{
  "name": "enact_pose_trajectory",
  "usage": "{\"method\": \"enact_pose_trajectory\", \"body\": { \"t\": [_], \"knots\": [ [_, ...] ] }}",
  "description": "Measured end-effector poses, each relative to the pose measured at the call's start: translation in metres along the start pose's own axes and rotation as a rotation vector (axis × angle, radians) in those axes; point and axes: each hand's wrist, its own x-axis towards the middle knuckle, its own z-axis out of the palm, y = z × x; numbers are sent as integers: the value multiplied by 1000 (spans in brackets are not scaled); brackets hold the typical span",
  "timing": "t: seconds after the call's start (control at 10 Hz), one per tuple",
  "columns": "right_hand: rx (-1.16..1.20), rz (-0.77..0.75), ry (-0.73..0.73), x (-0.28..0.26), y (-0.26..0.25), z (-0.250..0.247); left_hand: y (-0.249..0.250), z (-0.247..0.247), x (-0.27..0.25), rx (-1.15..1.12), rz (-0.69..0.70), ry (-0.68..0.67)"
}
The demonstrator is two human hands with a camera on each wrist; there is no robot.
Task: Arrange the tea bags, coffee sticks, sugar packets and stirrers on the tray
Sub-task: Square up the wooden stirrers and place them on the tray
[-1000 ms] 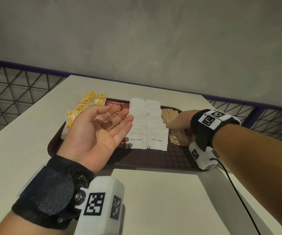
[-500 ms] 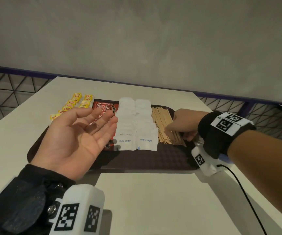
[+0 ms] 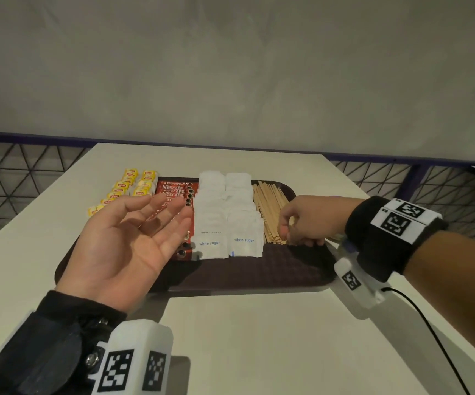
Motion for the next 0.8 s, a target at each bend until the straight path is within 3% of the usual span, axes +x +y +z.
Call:
{"method": "enact_pose_trajectory", "body": {
  "t": [0.2, 0.3, 0.4, 0.5, 0.6, 0.7, 0.8],
  "knots": [
    [-149, -186, 161, -56, 2, 18, 25, 10, -16, 219, 178, -87],
    [-259, -253, 154, -81, 11, 44, 42, 22, -32, 620, 270, -194],
    [-355, -335, 177, -91, 20, 62, 55, 31, -48, 1334, 329, -231],
    [-425, -385, 235, -96, 18, 69, 56, 23, -52, 2282, 394, -242],
    [-508, -398, 233, -95, 19, 73, 45, 1, -48, 2738, 163, -290],
    [-514, -364, 225, -91, 22, 75, 34, -14, -48, 2867, -42, -303],
    [-508, -327, 229, -89, 24, 77, 32, -20, -46, 2963, -58, -257]
  ]
}}
